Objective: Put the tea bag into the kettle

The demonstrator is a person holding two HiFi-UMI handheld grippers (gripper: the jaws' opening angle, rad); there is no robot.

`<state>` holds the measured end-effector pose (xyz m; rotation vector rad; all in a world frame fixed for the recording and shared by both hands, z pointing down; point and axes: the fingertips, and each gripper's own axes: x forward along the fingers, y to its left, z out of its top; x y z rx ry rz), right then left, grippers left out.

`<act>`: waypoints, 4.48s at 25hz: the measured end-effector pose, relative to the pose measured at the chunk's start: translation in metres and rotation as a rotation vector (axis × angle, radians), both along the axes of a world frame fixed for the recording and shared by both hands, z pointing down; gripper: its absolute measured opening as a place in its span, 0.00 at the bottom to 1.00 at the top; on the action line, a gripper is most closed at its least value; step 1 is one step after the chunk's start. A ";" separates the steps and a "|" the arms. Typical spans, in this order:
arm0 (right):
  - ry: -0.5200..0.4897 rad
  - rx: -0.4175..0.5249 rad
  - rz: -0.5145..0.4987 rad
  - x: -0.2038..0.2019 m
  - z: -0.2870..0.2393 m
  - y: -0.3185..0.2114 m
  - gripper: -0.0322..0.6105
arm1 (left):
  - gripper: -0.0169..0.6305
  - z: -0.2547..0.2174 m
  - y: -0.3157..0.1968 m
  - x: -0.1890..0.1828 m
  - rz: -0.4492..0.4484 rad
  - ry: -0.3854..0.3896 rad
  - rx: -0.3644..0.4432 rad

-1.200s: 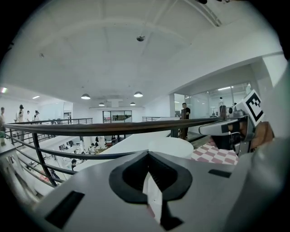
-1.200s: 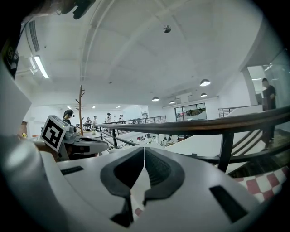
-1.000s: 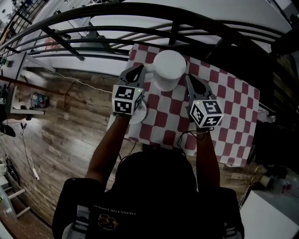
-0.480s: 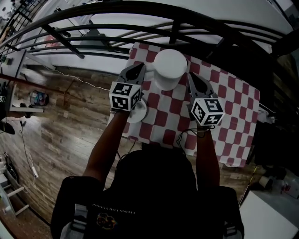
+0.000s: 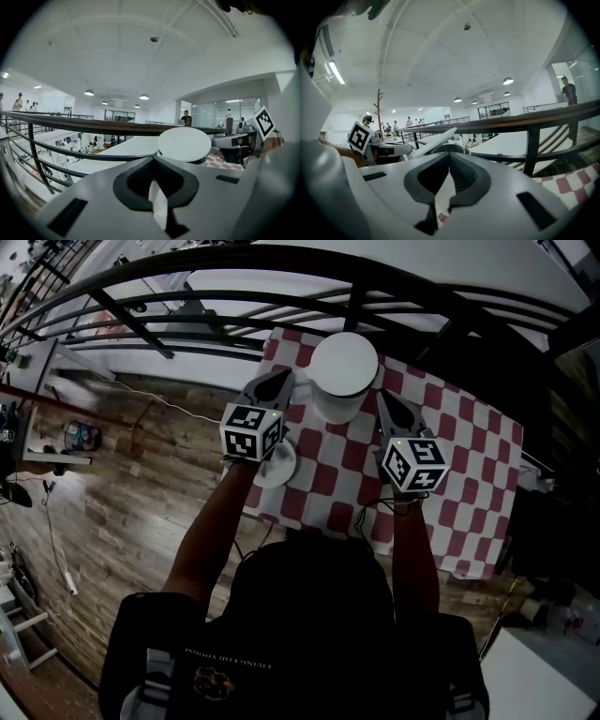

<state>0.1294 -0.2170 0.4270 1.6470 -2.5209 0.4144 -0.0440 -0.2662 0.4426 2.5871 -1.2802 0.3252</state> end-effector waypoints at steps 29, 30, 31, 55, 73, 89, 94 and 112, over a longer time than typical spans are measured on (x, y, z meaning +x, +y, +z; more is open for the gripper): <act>0.002 0.150 -0.134 -0.051 -0.042 -0.003 0.07 | 0.03 0.000 -0.002 -0.006 -0.024 -0.027 0.001; -0.004 0.173 -0.151 -0.054 -0.047 -0.001 0.07 | 0.03 -0.001 -0.002 -0.005 -0.021 -0.029 0.002; -0.007 0.200 -0.174 -0.059 -0.052 0.000 0.07 | 0.03 -0.001 -0.001 -0.004 -0.014 -0.032 0.004; -0.011 0.212 -0.239 -0.079 -0.055 0.003 0.07 | 0.03 -0.003 0.001 0.001 -0.010 -0.022 0.023; 0.004 0.126 -0.216 -0.065 -0.026 0.027 0.07 | 0.03 -0.035 0.049 -0.087 -0.108 0.088 0.062; 0.015 0.033 -0.364 -0.140 0.011 0.058 0.07 | 0.03 0.049 0.142 -0.145 -0.210 0.039 -0.106; 0.012 0.009 -0.392 -0.158 0.020 0.066 0.07 | 0.03 0.056 0.153 -0.147 -0.207 0.040 -0.126; -0.034 -0.100 -0.428 -0.176 0.062 0.086 0.07 | 0.03 0.098 0.175 -0.139 -0.193 -0.007 -0.233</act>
